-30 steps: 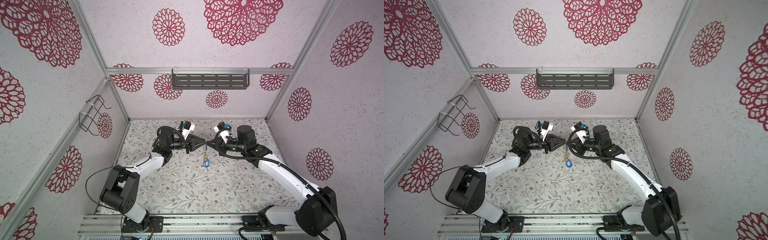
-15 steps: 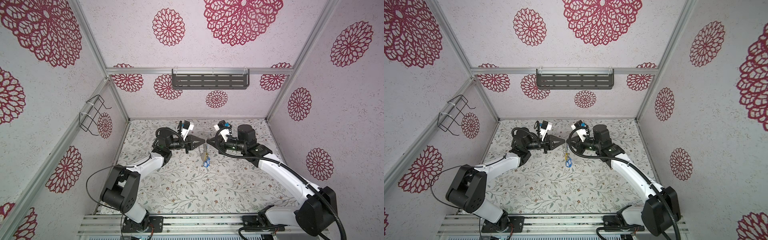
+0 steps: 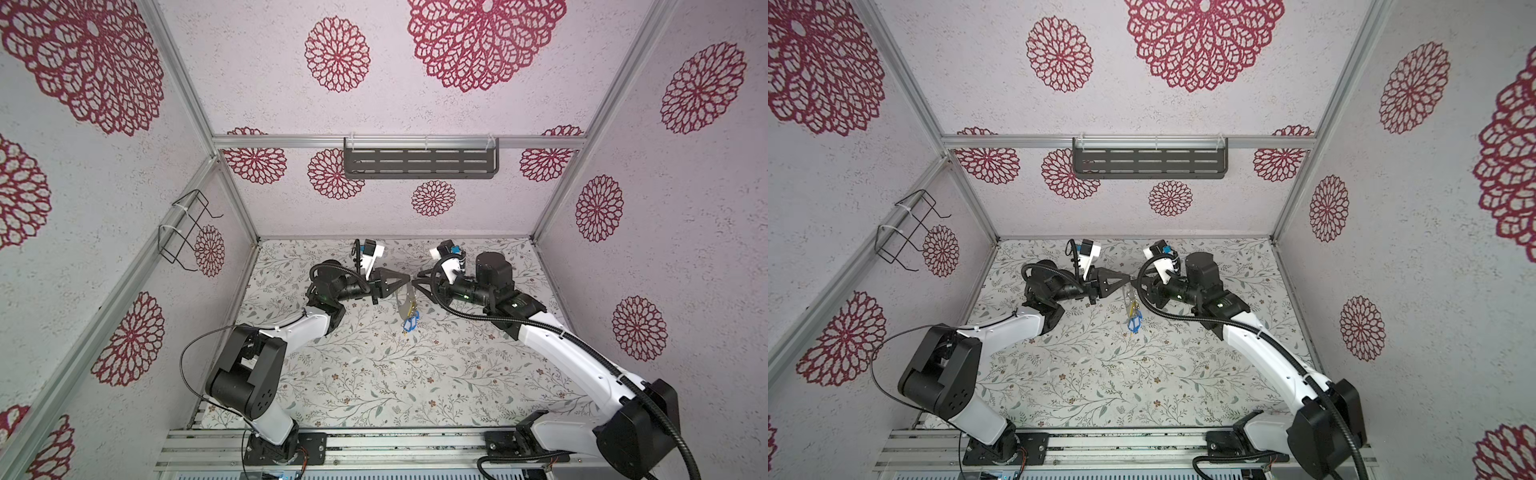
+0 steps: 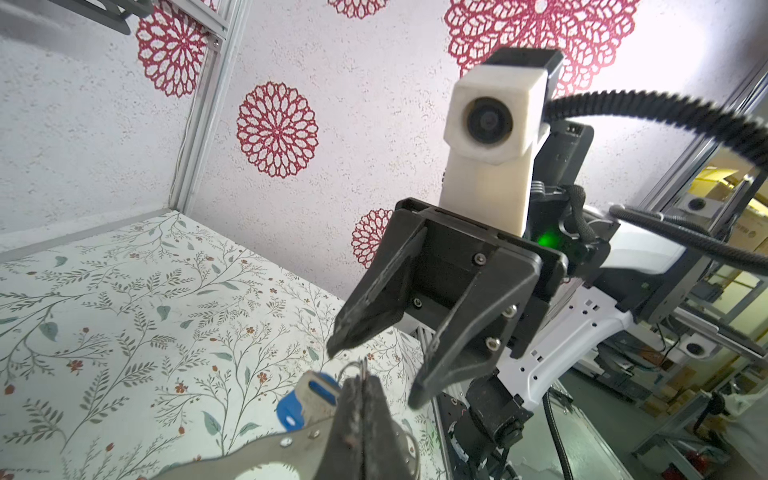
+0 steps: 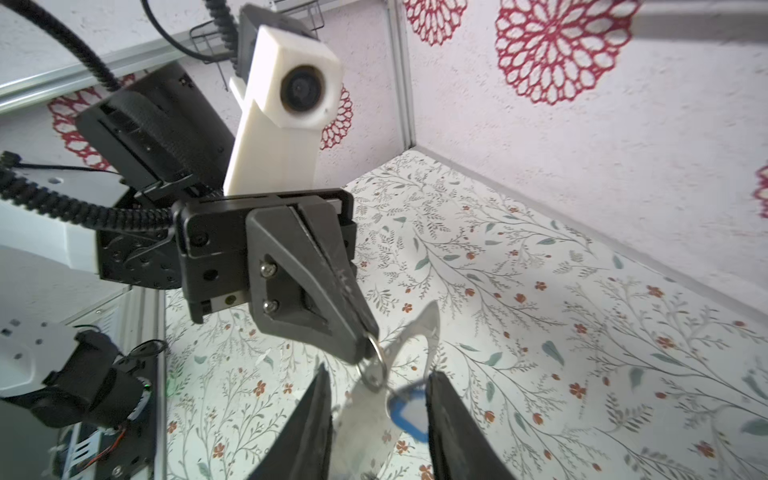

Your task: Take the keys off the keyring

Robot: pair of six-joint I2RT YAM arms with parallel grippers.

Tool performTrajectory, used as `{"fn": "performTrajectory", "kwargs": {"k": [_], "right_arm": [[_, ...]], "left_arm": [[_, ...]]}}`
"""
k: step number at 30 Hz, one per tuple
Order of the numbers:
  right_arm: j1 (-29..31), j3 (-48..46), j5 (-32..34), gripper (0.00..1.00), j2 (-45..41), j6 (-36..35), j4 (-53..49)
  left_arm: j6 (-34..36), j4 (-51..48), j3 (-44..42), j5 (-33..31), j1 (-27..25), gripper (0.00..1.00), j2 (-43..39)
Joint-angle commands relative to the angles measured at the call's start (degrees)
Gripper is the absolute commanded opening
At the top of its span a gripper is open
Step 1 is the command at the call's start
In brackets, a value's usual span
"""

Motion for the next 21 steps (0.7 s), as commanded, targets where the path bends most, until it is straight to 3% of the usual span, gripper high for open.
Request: {"fn": "performTrajectory", "kwargs": {"k": [1,4,12,16,21], "right_arm": [[-2.15,-3.43,6.49,0.43,-6.84,0.93,4.86],[-3.61,-6.85,6.01,0.44,-8.64,0.96,6.77],[-3.53,-8.17,-0.10,0.47,-2.98,3.92,12.83],[-2.82,-7.08,-4.00,0.51,0.06,5.27,15.79],[-0.69,-6.36,-3.78,0.53,2.49,5.17,18.05]], "left_arm": [[-4.95,12.85,-1.78,-2.62,0.05,0.00,0.33],[-5.79,12.30,-1.71,-3.96,0.00,0.00,0.04],[1.95,-8.59,0.78,-9.44,-0.85,0.00,-5.42],[1.12,-9.67,1.27,-8.42,-0.91,0.00,-5.78],[-1.43,-10.60,2.88,-7.37,-1.18,0.00,-4.86]]}}
